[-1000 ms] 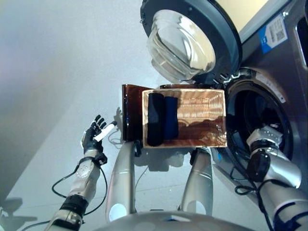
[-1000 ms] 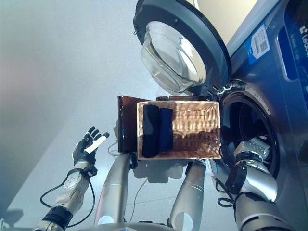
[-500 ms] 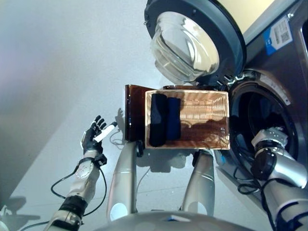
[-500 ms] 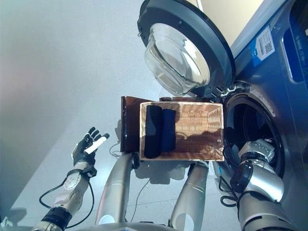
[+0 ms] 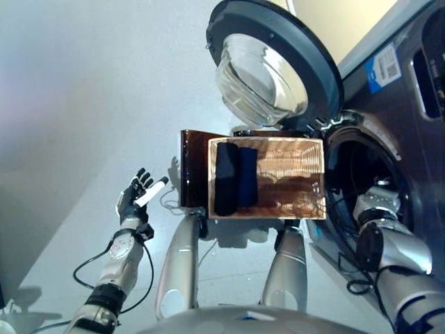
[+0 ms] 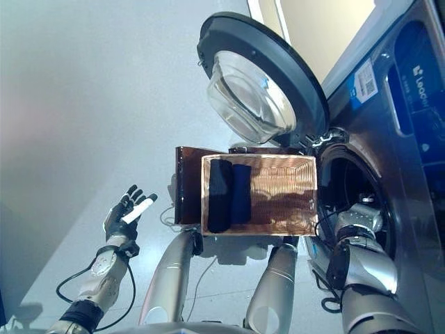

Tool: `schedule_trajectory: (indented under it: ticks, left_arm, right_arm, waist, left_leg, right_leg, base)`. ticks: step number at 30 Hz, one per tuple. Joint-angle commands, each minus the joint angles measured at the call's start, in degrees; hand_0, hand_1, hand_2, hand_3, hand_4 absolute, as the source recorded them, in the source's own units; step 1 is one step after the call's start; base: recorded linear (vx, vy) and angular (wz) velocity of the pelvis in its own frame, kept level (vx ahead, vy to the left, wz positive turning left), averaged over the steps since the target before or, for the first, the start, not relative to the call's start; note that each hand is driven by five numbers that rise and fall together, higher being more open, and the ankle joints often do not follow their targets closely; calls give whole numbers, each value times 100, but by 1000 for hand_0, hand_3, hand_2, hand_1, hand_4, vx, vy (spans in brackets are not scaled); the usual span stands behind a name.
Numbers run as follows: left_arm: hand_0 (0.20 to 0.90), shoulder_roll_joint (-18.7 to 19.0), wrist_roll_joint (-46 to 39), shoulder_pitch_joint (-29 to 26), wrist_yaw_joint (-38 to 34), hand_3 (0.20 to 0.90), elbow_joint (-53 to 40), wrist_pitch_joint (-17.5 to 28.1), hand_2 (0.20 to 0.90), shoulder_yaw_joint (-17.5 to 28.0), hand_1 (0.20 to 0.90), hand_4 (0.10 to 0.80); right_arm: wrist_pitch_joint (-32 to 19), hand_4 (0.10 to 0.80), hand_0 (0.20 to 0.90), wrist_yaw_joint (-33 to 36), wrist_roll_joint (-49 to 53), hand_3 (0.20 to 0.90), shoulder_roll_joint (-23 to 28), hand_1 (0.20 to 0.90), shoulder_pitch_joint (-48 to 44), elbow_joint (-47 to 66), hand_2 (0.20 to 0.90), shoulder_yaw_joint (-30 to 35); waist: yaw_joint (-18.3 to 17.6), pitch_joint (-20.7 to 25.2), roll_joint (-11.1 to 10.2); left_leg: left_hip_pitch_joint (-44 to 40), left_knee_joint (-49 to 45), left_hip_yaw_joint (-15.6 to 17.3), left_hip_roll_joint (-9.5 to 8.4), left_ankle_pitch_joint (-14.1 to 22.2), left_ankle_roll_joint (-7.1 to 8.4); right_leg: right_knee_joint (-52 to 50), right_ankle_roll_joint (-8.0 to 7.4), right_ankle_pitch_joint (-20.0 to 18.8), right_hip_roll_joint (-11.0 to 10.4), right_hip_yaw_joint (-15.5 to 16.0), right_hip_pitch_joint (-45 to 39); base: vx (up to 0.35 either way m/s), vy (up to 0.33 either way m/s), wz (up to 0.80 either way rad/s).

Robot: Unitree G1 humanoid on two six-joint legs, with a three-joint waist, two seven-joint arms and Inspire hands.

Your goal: Pick up the clothes and place them into the washing machine

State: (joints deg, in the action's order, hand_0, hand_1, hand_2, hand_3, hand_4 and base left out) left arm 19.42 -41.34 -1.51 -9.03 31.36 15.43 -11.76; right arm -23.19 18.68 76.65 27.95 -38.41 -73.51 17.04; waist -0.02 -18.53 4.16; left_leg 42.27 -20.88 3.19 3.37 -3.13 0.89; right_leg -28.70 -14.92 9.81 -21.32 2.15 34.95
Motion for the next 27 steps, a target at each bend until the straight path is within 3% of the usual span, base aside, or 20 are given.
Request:
schedule_trajectory:
  ticks: [1,6,17,27]
  left_arm:
    - [900,205,176,-140,55,900,138,481,900,331,900,800]
    - [900,142,346,-187,-21,900,308,518,900,363,900,800]
    - [900,53,505,-357,-200,900,346,599,900,477,900,800]
    - [900,-57,690,-377,-316,900,373,663,900,488,900,800]
  right_arm:
    - [77,800,900,69,-1473,900,155,900,248,76,900,-596]
    - [55,800,900,131,-1959,900,-291,900,642,490,900,-918]
    - [266,800,900,229,-3066,900,-927,900,1006,991,900,-1610]
    - [669,800,900,675,-5078,900,-1306,900,862,1353,900,-2688]
  waist:
    - [1,221,-207]
    - [-64,160,-243]
    - [-139,63,-266]
    - [-82,4,-213]
  left_leg:
    - [-432,-39,-437,599,416,749]
    - [-630,50,-391,681,310,841]
    - [-495,-29,-437,693,282,816]
    - [-363,-144,-414,674,264,793]
  right_leg:
    - [1111,221,-1410,-124,37,-275]
    - [1205,227,-1444,-131,160,-520]
    - [1202,248,-1546,-106,99,-369]
    - [1140,251,-1588,-142,37,-242]
  base:
    - [20,-59,13]
    - [7,-18,4]
    - [-32,5,-1]
    - [-20,7,-1]
